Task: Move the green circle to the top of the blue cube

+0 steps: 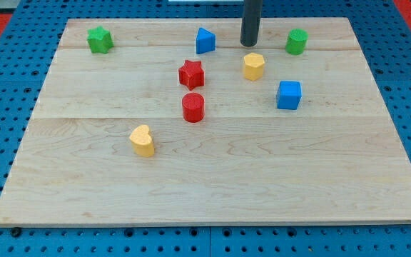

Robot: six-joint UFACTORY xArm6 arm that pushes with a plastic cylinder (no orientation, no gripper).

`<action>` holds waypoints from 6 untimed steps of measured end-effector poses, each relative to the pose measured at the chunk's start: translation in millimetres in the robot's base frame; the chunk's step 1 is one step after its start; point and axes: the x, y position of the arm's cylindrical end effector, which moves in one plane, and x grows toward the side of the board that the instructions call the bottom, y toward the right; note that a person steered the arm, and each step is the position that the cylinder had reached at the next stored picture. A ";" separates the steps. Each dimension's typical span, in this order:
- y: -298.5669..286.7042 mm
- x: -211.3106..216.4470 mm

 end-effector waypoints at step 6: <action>109.3 -12.4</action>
